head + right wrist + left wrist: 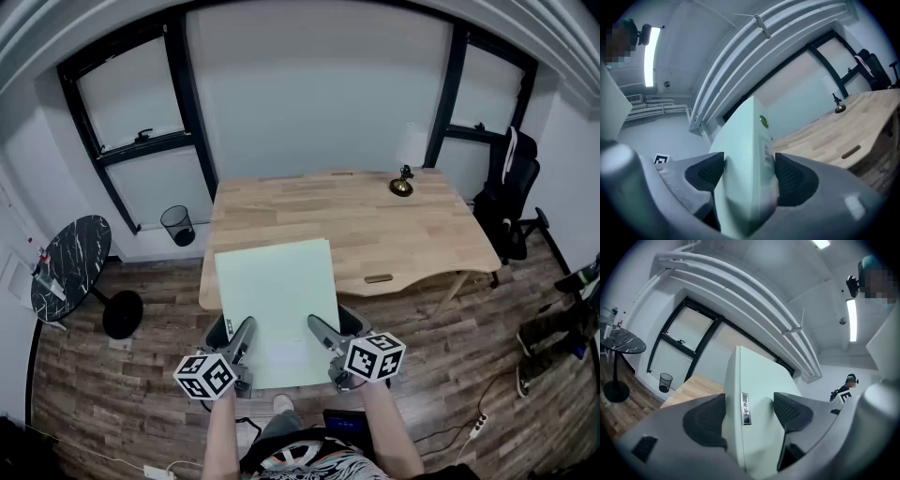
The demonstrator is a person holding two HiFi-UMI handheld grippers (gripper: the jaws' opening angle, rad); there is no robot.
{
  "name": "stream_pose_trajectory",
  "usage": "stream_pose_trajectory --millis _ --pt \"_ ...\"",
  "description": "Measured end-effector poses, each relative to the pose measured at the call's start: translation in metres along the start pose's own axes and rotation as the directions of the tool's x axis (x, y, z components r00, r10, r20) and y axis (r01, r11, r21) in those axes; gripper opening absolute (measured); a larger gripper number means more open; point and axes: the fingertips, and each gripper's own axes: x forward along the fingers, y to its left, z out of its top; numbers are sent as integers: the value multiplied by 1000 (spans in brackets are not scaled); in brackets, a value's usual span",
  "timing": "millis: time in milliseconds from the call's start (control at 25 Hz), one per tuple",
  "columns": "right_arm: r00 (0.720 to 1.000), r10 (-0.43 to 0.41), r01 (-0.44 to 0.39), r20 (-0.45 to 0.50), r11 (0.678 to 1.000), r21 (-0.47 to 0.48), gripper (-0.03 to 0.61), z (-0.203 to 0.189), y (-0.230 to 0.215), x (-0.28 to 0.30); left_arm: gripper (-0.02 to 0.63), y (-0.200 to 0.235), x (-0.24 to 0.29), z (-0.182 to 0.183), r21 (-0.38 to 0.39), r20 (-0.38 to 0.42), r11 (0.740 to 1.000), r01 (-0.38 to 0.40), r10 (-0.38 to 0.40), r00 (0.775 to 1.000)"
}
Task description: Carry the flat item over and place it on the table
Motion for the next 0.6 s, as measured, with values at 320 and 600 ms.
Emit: stream_pose_trajectory --millis 320,600 --pt "1000 4 -4 -8 1000 -3 325 2 -6 0 313 -1 6 -3 -6 0 1000 -4 4 1000" --pt "1000 -6 6 -1 1000 25 324 1 -15 1 313 -2 13 -5 1 -14 1000 5 -5 1000"
